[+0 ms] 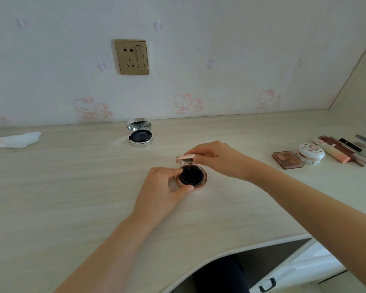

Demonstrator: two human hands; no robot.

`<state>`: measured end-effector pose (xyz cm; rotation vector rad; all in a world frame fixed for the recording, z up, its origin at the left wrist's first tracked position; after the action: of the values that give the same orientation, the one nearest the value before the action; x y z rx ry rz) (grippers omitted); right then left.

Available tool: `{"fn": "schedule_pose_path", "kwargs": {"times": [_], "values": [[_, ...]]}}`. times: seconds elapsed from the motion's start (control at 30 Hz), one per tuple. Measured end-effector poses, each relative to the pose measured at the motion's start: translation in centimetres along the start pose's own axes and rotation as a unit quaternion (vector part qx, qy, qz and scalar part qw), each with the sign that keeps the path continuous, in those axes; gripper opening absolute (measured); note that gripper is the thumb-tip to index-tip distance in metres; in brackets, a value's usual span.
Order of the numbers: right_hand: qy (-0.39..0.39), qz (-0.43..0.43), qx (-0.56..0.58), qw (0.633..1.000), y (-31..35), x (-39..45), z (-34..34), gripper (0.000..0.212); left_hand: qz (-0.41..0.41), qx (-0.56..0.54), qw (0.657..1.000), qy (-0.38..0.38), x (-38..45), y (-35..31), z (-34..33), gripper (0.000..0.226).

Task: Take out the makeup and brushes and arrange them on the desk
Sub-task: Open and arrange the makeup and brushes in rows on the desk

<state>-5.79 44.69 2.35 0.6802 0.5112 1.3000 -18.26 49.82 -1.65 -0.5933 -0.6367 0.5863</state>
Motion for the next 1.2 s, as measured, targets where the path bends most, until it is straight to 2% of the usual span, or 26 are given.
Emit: {"fn": "schedule_pose_path", "kwargs": {"times": [0.07, 0.3, 0.53, 0.8, 0.87, 1.0, 1.1, 1.2], "values": [[-0.001, -0.008, 0.003, 1.0, 0.0, 0.5, 0.3, 0.026, -0.004, -0.005, 1.0, -0.001, 0.0, -0.1, 0.1, 0.036], [0.002, -0.028, 0.026, 0.999, -0.4, 1.5, 0.6, 0.027, 0.0, 0.003, 1.0, -0.001, 0.1, 0.0, 0.0, 0.039], [0.012, -0.03, 0.051, 0.998, -0.6, 1.1, 0.3, 0.028, -0.007, 0.003, 1.0, 0.001, 0.0, -0.3, 0.1, 0.031], [0.032, -0.026, 0.058, 0.997, -0.5, 0.7, 0.2, 0.028, 0.001, 0.004, 1.0, 0.005, 0.0, -0.3, 0.1, 0.034], [0.01, -0.029, 0.051, 0.998, -0.8, 0.5, 0.7, 0.03, 0.003, 0.002, 1.0, 0.003, 0.0, -0.3, 0.1, 0.033], [-0.135, -0.055, 0.043, 0.988, -2.6, -1.4, 2.6, 0.039, 0.007, -0.002, 1.0, -0.003, 0.0, -0.2, 0.2, 0.041], [-0.158, -0.067, -0.024, 0.985, -3.8, -3.5, 1.0, 0.049, 0.0, -0.009, 1.0, -0.003, 0.0, -0.5, 0.2, 0.05], [-0.171, -0.107, -0.032, 0.979, -5.4, -4.8, -0.6, 0.055, -0.005, -0.022, 1.0, -0.013, 0.0, -0.7, 0.4, 0.06]]}}
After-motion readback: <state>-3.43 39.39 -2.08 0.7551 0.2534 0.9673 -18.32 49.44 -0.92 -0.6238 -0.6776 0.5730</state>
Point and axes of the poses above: each hand's wrist, its own x-axis towards the middle knuckle, its own z-axis out of the back of the hand, y = z × x, the point moved 10 cm from there along x, towards the middle knuckle, and after that the axes turned 1 degree about -y, right-handed, at the moved point
